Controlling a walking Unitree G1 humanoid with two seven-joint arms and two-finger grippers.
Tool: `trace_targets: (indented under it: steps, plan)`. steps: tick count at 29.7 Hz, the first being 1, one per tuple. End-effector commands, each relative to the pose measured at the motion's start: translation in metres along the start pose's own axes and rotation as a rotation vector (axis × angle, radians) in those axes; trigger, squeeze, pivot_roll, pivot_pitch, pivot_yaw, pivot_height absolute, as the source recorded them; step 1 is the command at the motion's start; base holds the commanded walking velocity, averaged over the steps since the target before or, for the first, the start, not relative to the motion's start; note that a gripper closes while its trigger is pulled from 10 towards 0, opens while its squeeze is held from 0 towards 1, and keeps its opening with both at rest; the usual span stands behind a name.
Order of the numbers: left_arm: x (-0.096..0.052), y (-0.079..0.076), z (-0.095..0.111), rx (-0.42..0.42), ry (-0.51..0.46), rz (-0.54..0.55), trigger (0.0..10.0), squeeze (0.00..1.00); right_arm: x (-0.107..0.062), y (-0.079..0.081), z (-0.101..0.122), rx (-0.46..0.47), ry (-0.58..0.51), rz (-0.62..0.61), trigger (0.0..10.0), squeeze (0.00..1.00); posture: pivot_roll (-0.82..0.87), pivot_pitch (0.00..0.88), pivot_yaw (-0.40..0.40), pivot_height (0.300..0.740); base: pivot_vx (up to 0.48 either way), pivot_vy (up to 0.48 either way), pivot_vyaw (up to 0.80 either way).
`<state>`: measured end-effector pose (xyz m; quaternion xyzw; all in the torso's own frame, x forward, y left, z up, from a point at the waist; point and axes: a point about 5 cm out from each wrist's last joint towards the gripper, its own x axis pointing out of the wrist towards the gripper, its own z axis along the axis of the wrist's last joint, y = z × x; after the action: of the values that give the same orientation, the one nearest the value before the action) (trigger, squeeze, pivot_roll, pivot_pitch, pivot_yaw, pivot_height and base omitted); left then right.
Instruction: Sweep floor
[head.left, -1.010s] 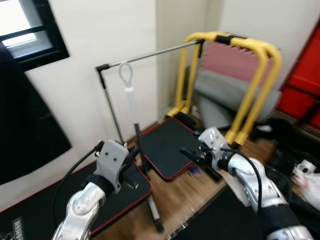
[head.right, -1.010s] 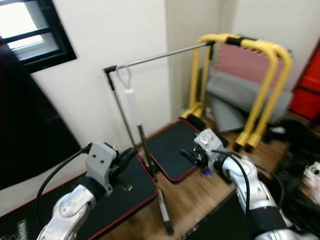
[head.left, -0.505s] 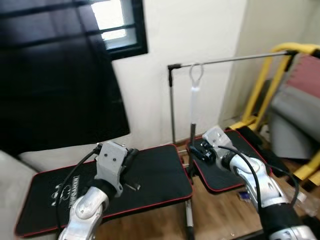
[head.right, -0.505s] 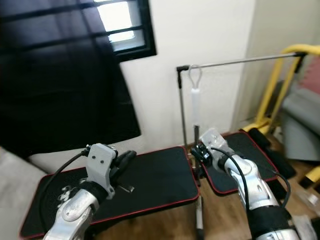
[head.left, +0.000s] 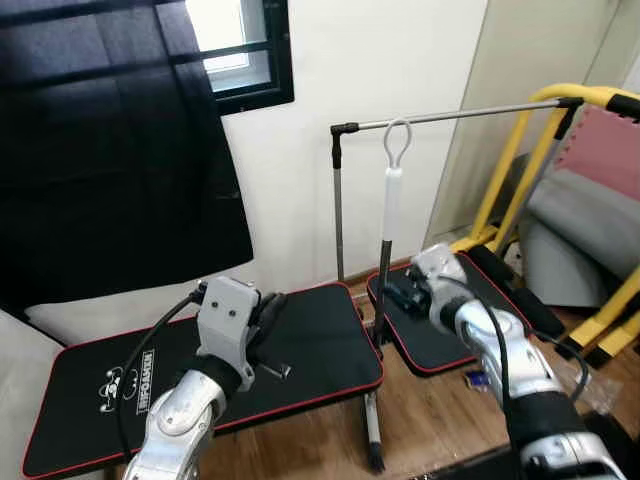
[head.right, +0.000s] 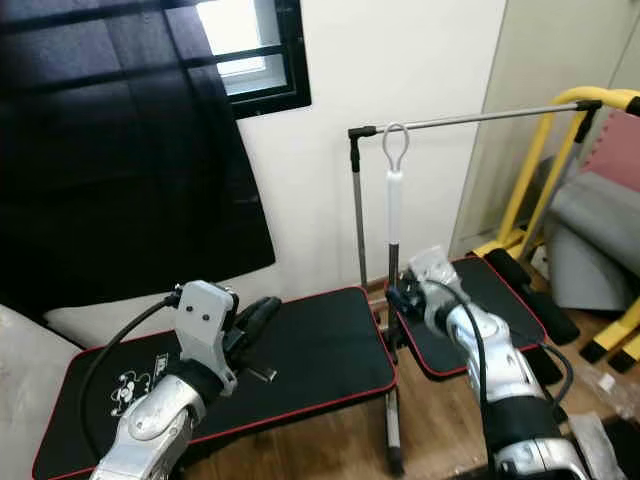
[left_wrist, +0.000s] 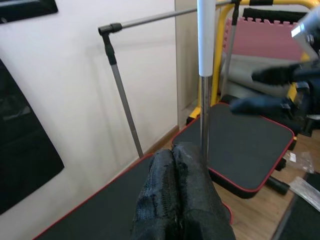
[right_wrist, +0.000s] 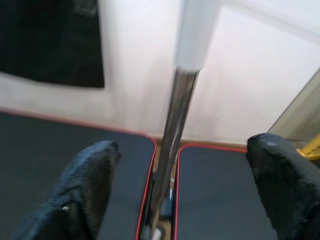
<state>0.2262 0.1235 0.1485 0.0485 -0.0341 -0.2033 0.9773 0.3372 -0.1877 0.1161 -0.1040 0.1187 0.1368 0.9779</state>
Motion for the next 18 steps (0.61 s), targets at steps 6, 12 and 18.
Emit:
trace_targets:
  steps: [6, 12, 18]
  plan:
    - [-0.009, -0.010, 0.006, 0.006, 0.016, -0.042, 10.0, 0.00, 0.011, -0.002, 0.016, 0.089, -0.111, -0.065, 10.0, 0.48, -0.03, 0.151, -0.018, 0.740, 0.000, 0.000, 0.00]
    - [-0.016, -0.016, 0.010, 0.025, 0.022, -0.082, 10.0, 0.00, 0.028, 0.009, 0.039, 0.003, -0.202, -0.051, 10.0, 0.00, -0.01, 0.184, -0.001, 0.740, 0.000, 0.000, 0.00]
    - [-0.019, -0.018, 0.012, 0.011, 0.024, -0.088, 10.0, 0.00, 0.038, 0.009, 0.059, -0.048, -0.257, -0.100, 10.0, 0.00, 0.00, 0.191, 0.001, 0.740, 0.000, 0.000, 0.00]
